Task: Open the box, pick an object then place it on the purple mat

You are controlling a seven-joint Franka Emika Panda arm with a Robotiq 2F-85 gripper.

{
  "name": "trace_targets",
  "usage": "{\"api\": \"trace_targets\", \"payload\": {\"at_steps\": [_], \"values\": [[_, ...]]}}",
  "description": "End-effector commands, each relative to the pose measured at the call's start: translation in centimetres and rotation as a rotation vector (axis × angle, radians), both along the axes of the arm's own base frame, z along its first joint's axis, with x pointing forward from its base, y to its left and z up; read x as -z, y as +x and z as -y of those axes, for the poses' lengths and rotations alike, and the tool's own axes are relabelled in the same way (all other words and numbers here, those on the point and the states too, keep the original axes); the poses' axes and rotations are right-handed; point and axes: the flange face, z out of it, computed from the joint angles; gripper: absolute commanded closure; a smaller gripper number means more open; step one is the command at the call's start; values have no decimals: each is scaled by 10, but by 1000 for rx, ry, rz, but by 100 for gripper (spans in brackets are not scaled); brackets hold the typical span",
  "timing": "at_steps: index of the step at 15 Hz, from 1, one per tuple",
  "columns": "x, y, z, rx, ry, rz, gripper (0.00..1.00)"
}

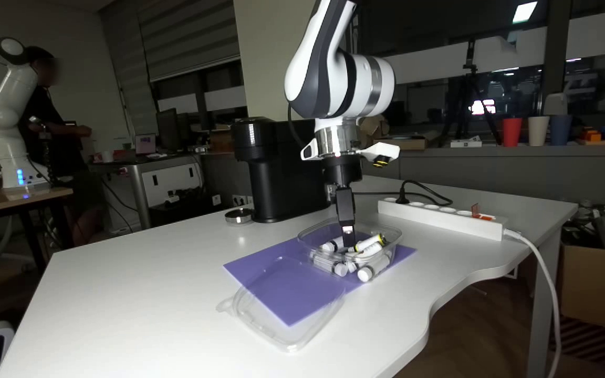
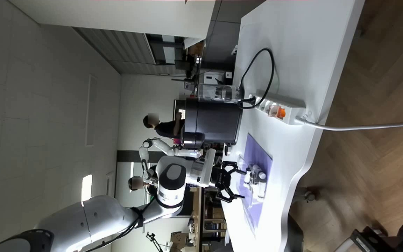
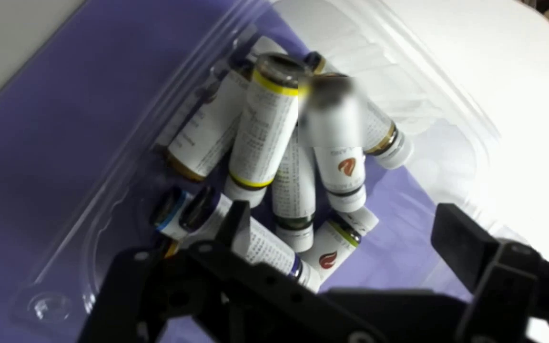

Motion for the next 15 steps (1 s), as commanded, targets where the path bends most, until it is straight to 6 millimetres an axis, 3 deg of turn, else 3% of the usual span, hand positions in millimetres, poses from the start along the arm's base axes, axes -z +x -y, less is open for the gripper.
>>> {"api": "trace_targets", "payload": {"at_steps": [1, 5, 12, 13, 14, 15], "values": [[-6, 3, -2, -134, -6, 73, 0], [-5, 7, -5, -219, 20, 118, 0], [17, 4, -12, -308, 47, 140, 0], [22, 2, -14, -316, 49, 143, 9], [25, 1, -14, -324, 50, 147, 26], [28, 1, -15, -326, 53, 154, 34]]}}
